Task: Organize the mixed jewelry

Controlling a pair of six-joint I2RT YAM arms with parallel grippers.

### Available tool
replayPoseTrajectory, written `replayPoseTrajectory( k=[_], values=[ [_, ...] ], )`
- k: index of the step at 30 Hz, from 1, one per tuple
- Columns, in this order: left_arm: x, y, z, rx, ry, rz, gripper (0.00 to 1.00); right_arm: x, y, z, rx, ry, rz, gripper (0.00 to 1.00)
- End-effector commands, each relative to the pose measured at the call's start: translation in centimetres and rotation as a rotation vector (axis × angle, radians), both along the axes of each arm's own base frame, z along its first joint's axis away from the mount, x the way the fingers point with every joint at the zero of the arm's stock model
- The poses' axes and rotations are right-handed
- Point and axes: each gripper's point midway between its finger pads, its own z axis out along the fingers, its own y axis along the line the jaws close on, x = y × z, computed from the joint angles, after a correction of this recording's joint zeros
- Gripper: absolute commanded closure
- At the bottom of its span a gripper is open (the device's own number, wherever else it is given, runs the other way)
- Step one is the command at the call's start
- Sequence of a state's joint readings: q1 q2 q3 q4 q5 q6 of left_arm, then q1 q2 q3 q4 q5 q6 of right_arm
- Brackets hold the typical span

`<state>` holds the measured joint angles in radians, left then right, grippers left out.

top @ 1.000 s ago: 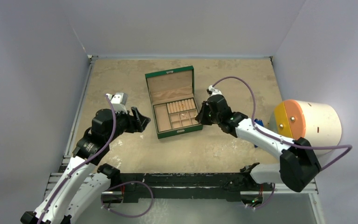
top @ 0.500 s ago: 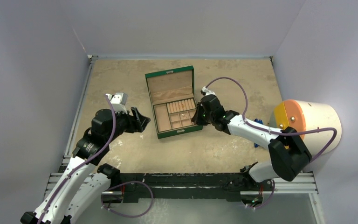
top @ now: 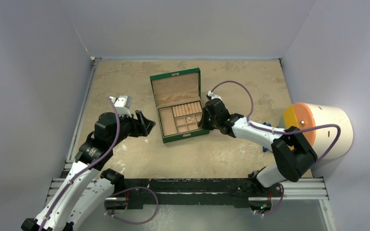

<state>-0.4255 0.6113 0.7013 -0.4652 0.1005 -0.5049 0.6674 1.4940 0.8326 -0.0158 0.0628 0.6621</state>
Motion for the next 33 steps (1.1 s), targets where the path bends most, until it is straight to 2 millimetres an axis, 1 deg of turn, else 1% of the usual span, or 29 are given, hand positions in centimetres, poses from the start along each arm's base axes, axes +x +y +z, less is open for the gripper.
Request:
replayPoseTrajectory(
  k=[1, 4, 7, 10, 12, 16, 20, 25, 30, 33],
  values=[
    [0.5, -0.2, 1.9, -0.029, -0.056, -0.003, 0.34, 1.6, 0.8, 1.9, 0.020, -0.062, -0.024, 0.96],
    [0.5, -0.2, 1.9, -0.029, -0.056, -0.003, 0.34, 1.5, 0.3, 1.4, 0.001, -0.047, -0.044, 0.91],
    [0.5, -0.2, 2.0, -0.029, -0.060, -0.001, 0.34, 1.5, 0.0, 1.2, -0.006, -0.041, -0.062, 0.84],
    [0.5, -0.2, 1.8, -0.028, -0.056, 0.000, 0.34, 1.5, -0.1, 1.4, -0.003, -0.046, -0.072, 0.81],
    [0.5, -0.1, 1.8, -0.026, -0.054, 0.001, 0.34, 1.5, -0.2, 1.8, 0.003, -0.053, -0.080, 0.78],
    [0.6, -0.1, 1.6, -0.023, -0.048, 0.008, 0.34, 1.3, -0.4, 3.0, 0.021, -0.074, -0.088, 0.71],
    [0.8, 0.2, 1.5, -0.017, -0.045, 0.025, 0.34, 1.0, -0.7, 5.0, 0.051, -0.109, -0.089, 0.65],
    [1.1, 0.6, 1.1, -0.003, -0.030, 0.053, 0.34, 0.1, -1.5, 7.1, 0.082, -0.157, -0.086, 0.63],
    [1.8, 1.1, 0.4, 0.027, 0.000, 0.096, 0.34, -1.0, -2.6, 8.5, 0.094, -0.193, -0.082, 0.61],
    [2.6, 2.3, 0.1, 0.063, 0.026, 0.181, 0.34, -1.8, -3.3, 9.2, 0.088, -0.216, -0.068, 0.61]
  ],
)
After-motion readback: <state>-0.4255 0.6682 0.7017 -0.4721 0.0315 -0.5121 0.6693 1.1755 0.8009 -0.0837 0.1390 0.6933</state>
